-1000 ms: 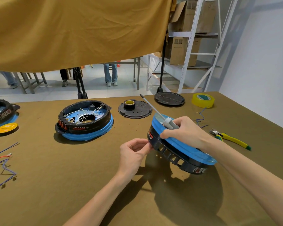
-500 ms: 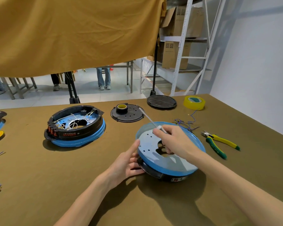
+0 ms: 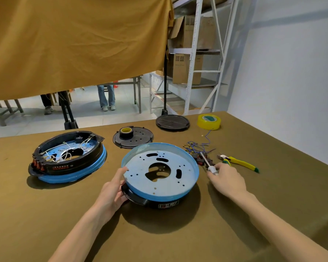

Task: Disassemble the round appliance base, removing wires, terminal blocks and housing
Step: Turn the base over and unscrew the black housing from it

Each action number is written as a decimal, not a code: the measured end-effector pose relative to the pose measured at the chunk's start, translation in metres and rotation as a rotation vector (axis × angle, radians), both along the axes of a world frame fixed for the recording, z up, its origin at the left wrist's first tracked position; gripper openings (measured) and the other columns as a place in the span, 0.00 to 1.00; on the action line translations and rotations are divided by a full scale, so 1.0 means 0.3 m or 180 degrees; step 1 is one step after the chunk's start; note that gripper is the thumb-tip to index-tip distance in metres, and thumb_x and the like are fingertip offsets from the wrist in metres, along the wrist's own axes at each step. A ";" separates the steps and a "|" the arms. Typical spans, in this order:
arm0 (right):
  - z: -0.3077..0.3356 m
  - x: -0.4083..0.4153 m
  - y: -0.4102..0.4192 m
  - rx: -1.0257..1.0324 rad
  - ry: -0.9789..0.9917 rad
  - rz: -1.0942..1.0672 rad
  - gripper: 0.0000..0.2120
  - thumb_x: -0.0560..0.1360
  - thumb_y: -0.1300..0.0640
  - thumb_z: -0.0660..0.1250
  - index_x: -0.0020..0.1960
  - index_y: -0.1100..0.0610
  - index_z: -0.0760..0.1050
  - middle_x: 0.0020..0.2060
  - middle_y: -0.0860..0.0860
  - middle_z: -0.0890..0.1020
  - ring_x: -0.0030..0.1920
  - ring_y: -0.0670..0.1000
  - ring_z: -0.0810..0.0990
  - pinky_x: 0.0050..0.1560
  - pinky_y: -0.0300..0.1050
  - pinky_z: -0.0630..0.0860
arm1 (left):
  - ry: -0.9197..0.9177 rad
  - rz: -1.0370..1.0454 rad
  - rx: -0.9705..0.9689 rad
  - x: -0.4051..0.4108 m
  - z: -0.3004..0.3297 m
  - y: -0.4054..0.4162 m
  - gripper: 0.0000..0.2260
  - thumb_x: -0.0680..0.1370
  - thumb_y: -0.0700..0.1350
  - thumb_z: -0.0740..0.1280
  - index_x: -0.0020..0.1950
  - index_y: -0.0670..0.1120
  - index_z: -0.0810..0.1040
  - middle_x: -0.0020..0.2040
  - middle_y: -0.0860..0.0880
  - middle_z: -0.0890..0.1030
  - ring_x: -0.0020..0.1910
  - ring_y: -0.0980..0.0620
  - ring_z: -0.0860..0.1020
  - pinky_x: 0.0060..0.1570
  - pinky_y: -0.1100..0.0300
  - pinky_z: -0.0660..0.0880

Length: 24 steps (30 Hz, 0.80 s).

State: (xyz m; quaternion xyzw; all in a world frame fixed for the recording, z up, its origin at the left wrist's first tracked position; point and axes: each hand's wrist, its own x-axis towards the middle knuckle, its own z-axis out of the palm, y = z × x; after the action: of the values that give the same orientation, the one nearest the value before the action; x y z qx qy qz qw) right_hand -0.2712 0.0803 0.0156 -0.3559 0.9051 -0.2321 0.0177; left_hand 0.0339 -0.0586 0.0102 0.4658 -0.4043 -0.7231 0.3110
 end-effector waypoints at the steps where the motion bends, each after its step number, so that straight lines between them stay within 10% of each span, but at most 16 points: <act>1: -0.023 0.002 -0.002 0.0061 0.0066 0.0038 0.10 0.77 0.45 0.66 0.55 0.48 0.78 0.42 0.49 0.80 0.48 0.57 0.81 0.40 0.46 0.69 | -0.0002 0.0002 -0.0002 0.000 -0.004 -0.003 0.28 0.79 0.59 0.68 0.69 0.38 0.74 0.65 0.40 0.81 0.64 0.43 0.79 0.51 0.55 0.79; 9: -0.034 -0.003 -0.035 -0.0155 0.0341 0.0235 0.15 0.78 0.42 0.66 0.58 0.50 0.80 0.53 0.49 0.82 0.52 0.51 0.80 0.44 0.46 0.77 | 0.0002 -0.0058 -0.0007 -0.002 -0.028 -0.022 0.29 0.79 0.61 0.69 0.69 0.39 0.73 0.68 0.41 0.79 0.66 0.42 0.78 0.64 0.48 0.77; 15: 0.150 0.161 -0.078 -0.1752 0.0327 0.1035 0.04 0.79 0.60 0.67 0.49 0.54 0.81 0.42 0.48 0.82 0.42 0.46 0.79 0.42 0.40 0.74 | 0.0220 -0.0219 0.0119 0.008 -0.025 -0.032 0.28 0.65 0.60 0.78 0.55 0.44 0.74 0.60 0.41 0.84 0.56 0.45 0.85 0.46 0.53 0.84; 24: 0.138 0.491 -0.312 -0.0552 -0.0032 0.2363 0.14 0.78 0.44 0.69 0.56 0.53 0.84 0.40 0.44 0.80 0.41 0.44 0.77 0.38 0.38 0.71 | 0.0264 -0.0409 -0.0068 0.017 -0.039 -0.028 0.26 0.68 0.63 0.77 0.56 0.49 0.78 0.65 0.44 0.83 0.61 0.46 0.83 0.60 0.50 0.81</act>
State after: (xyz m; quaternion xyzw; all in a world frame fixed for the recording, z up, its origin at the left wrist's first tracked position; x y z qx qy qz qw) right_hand -0.1237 -0.0134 0.0569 -0.6585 0.6915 -0.2873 0.0748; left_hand 0.0389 -0.0671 -0.0015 0.4052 -0.4278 -0.7559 0.2853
